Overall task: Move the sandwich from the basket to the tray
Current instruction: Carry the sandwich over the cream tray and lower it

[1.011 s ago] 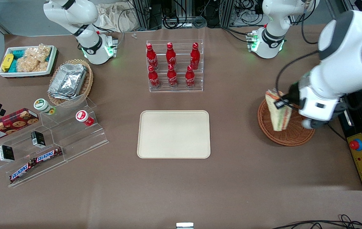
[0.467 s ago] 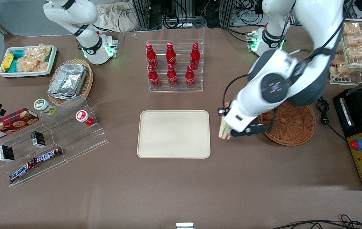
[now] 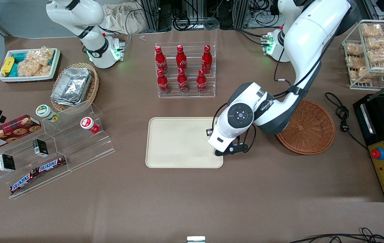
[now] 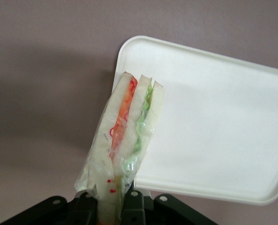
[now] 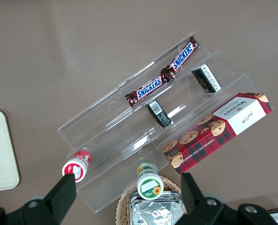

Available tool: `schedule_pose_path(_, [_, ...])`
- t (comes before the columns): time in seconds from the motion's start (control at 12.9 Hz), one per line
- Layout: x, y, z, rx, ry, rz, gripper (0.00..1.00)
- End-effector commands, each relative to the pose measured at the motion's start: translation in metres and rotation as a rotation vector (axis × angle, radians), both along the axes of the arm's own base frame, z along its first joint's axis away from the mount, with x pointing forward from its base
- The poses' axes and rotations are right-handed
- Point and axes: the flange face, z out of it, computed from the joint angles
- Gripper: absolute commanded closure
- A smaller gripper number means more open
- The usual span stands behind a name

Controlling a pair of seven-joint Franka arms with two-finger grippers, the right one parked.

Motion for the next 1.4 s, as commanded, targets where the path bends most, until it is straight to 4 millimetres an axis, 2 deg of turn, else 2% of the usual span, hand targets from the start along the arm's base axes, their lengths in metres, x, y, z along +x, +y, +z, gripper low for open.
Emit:
schedule_pose_path(0.0, [0.003, -0.023, -0.025, 0.030, -0.063, 0.107, 1.00])
schedule_pose_path(0.16, [0.006, -0.025, -0.043, 0.042, -0.077, 0.168, 1.00])
schedule_pose_path(0.31, [-0.006, -0.040, -0.048, 0.041, -0.081, 0.142, 1.00])
schedule_pose_path(0.47, [-0.010, -0.042, -0.062, 0.048, -0.063, 0.134, 1.00])
schedule_pose_path(0.54, [-0.012, -0.043, -0.066, 0.048, -0.058, 0.130, 0.74])
schedule_pose_path(0.7, [-0.011, -0.043, -0.065, 0.049, -0.063, 0.109, 0.01])
schedule_pose_path(0.93, [-0.007, -0.039, -0.054, 0.056, -0.077, 0.121, 0.00])
schedule_pose_path(1.01, [-0.006, -0.036, -0.041, 0.065, -0.091, 0.121, 0.00])
schedule_pose_path(1.17, [-0.007, -0.027, -0.001, 0.112, -0.106, 0.121, 0.00])
schedule_pose_path(1.24, [-0.003, -0.004, 0.021, 0.152, -0.106, 0.123, 0.00])
schedule_pose_path(1.32, [0.003, 0.021, 0.052, 0.158, -0.119, 0.100, 0.00])
